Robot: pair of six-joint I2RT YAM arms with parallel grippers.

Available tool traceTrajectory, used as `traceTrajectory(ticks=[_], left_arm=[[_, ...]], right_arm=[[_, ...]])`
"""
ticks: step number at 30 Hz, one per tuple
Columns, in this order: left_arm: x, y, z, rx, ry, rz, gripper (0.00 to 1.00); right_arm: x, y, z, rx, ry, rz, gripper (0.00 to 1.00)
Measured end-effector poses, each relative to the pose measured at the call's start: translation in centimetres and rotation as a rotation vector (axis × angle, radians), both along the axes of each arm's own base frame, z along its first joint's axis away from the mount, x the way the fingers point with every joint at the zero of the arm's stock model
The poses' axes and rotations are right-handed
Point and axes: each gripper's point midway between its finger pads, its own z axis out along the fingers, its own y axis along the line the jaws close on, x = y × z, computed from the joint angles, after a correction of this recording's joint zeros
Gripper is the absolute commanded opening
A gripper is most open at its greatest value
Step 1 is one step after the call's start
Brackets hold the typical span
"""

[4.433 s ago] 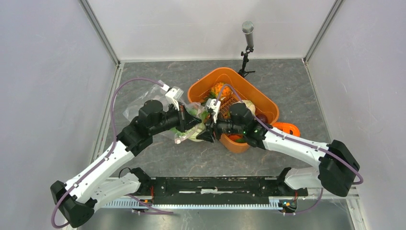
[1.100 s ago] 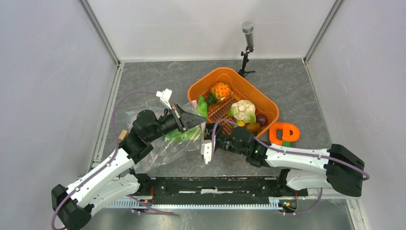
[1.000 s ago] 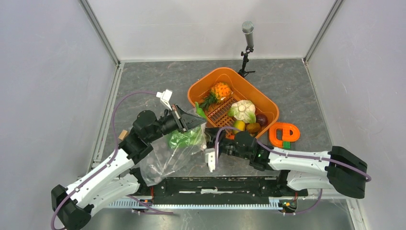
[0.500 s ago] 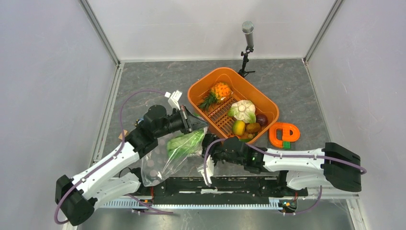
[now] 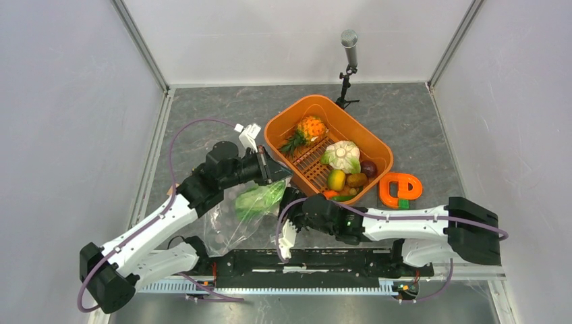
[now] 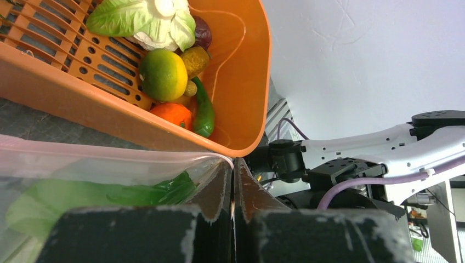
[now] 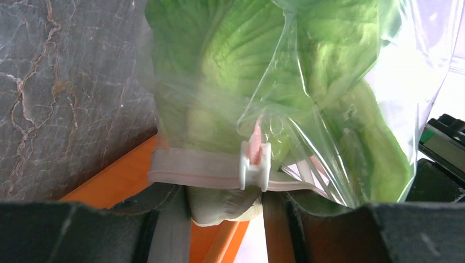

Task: Place the food in the zip-top bag and seal the zipper
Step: Place the fake vegetable in the zipper food storage bag.

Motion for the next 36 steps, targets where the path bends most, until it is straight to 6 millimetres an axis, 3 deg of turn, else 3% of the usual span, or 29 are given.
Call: traceTrajectory(ticks=[2, 4, 7, 9, 11, 12, 15, 16, 20, 21, 27, 32, 35, 36], left_arm=[[0.1, 0.0, -0.2, 0.017, -0.005, -0.005, 0.02], [0.0, 0.1, -0.2, 0.022, -0.013, -0.007, 0.02], [-0.2, 0.2, 0.0, 0.013, -0.027, -0.008, 0.02], [-0.4, 0.5, -0.3, 0.006, -0.036, -0.006, 0.02], [-0.8, 0.9, -1.0, 0.007, -0.034, -0.006, 0.02], [-0.9, 1.0, -1.3, 0.009, -0.033, -0.005, 0.02], [-0.9, 0.9, -2.0, 0.012, -0.029, -0.006, 0.02], [-0.8, 0.9, -2.1, 0.013, -0.029, -0.006, 0.02], [-0.4, 0.5, -3.0, 0.027, -0.021, -0.01, 0.02], [-0.3, 0.4, -3.4, 0.031, -0.02, -0.01, 0.02], [0.4, 0.5, -4.1, 0.044, -0.031, 0.008, 0.02], [1.4, 1.9, -4.7, 0.101, -0.058, 0.091, 0.02], [1.6, 3.2, -4.7, 0.126, -0.083, 0.145, 0.02], [1.6, 3.6, -4.7, 0.131, -0.09, 0.162, 0.02]], right_arm=[[0.1, -0.2, -0.1, -0.001, 0.009, -0.016, 0.03], [0.1, -0.3, -0.1, 0.02, 0.035, -0.028, 0.22], [-0.4, -0.8, 0.7, 0.076, 0.071, -0.021, 0.26], [-1.0, -0.9, 1.2, 0.107, 0.096, 0.002, 0.38], [-1.5, -0.7, 1.7, 0.127, 0.114, 0.03, 0.4], [-1.6, -0.6, 1.6, 0.128, 0.122, 0.037, 0.47], [-1.8, -0.5, 0.6, 0.097, 0.137, 0.045, 0.49], [-1.8, -0.5, 0.2, 0.087, 0.14, 0.043, 0.7], [-1.3, -0.9, -1.1, 0.043, 0.143, 0.01, 0.81], [-1.2, -1.0, -1.2, 0.041, 0.145, 0.005, 0.97], [-1.2, -1.2, -1.3, 0.052, 0.176, -0.005, 0.98], [-1.1, -1.7, -0.3, 0.125, 0.248, -0.021, 0.98], [-0.9, -2.4, 0.6, 0.211, 0.316, -0.046, 0.88], [-0.8, -2.7, 1.0, 0.246, 0.341, -0.054, 0.81]])
